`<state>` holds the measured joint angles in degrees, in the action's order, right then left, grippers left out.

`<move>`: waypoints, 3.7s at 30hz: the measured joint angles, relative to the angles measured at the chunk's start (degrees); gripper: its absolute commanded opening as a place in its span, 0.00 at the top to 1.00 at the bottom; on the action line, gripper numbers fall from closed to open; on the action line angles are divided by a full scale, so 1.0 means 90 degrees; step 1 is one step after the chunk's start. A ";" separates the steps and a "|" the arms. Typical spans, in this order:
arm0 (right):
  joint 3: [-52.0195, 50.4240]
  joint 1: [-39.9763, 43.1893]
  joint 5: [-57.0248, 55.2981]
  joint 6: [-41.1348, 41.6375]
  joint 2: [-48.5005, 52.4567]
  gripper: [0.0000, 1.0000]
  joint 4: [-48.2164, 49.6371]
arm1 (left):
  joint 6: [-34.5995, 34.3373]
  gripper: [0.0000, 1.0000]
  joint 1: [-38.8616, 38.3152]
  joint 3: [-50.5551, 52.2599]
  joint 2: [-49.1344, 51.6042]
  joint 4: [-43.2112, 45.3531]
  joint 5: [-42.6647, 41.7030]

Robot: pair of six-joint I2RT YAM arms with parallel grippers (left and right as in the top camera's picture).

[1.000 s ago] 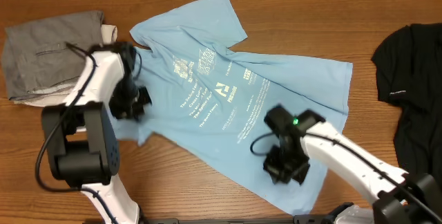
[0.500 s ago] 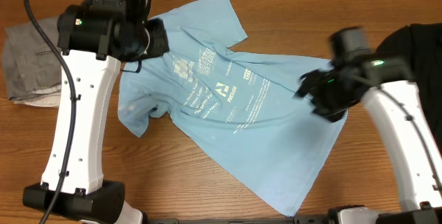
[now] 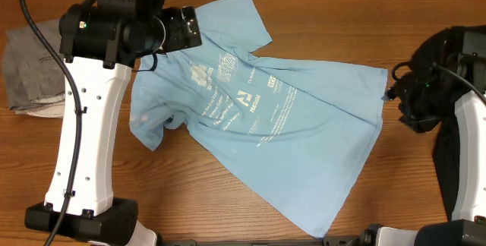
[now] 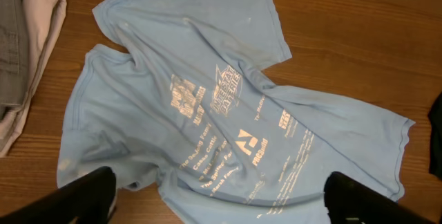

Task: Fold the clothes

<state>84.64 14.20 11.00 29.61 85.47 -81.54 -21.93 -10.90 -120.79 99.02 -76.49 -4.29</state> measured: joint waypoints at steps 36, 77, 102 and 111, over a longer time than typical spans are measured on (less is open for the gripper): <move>0.0180 -0.1200 0.0092 -0.2232 0.3043 0.96 0.3769 | 0.0000 0.00 0.0000 0.0000 0.0000 -0.0002 0.0000; 0.0755 -0.1175 -0.1447 -0.2006 0.4942 0.96 0.6397 | 0.0000 0.00 0.0000 0.0000 0.0002 -0.0002 0.0000; 0.5484 -0.1005 -0.1435 -0.1690 0.5423 0.00 0.1275 | 0.0000 0.00 0.0000 0.0000 0.0002 -0.0002 0.0000; 0.5484 -0.1003 -0.1435 -0.1644 0.5428 0.00 0.1268 | 0.0000 0.00 0.0000 0.0000 0.0002 -0.0002 0.0000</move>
<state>133.99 5.17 -1.91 14.81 134.32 -70.13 -21.93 -10.90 -120.79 99.04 -76.51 -4.29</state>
